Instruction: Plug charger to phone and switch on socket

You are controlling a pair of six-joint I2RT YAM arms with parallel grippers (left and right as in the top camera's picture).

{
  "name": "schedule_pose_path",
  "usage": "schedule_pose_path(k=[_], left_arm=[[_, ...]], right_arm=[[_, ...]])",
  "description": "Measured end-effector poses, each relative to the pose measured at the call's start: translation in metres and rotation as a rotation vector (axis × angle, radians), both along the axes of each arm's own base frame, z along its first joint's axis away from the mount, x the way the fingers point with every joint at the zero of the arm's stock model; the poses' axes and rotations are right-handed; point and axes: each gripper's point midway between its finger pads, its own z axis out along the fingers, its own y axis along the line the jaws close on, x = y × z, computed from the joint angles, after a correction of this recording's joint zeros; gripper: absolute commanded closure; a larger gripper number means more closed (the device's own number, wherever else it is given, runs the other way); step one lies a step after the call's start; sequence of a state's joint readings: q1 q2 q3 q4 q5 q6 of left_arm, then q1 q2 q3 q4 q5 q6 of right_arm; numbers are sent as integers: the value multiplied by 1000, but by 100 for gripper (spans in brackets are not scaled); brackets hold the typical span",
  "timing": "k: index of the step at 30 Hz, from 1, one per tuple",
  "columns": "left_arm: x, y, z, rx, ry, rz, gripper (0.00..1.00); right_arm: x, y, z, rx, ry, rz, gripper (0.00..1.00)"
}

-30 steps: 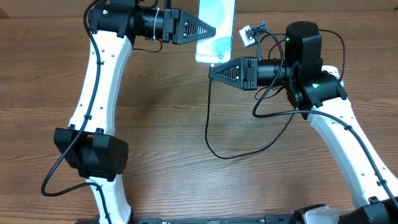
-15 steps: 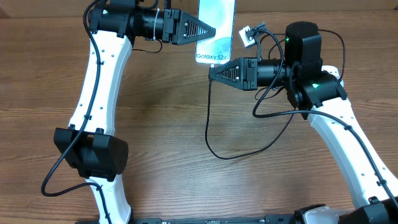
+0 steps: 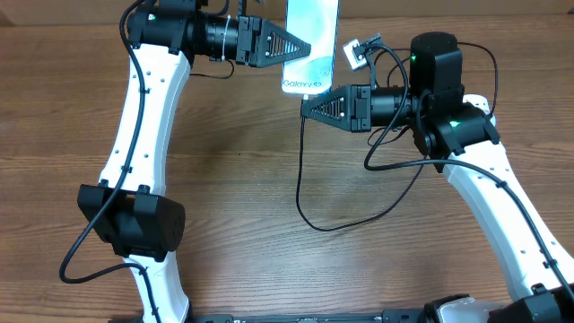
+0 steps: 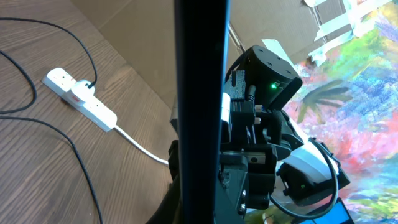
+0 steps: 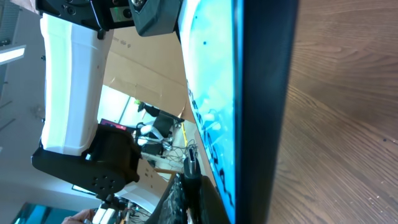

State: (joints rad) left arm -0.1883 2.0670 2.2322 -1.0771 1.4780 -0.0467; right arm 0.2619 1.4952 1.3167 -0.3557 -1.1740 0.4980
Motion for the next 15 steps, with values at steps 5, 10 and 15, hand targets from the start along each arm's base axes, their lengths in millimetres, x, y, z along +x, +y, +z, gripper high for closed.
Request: schedule_pose_path(k=[5,10,15], left_arm=[[0,-3,-2,12,-6,2,96],[-6,-11,-5,23,6,-13,96],[-6,-14,-6,32,4,-12,96]], right_arm=[[-2,-1,-5,-11,35,-2,96],[-7,-4,-21,-62,112,-20,96],[-8,-7,-31,-100,124,-34,96]])
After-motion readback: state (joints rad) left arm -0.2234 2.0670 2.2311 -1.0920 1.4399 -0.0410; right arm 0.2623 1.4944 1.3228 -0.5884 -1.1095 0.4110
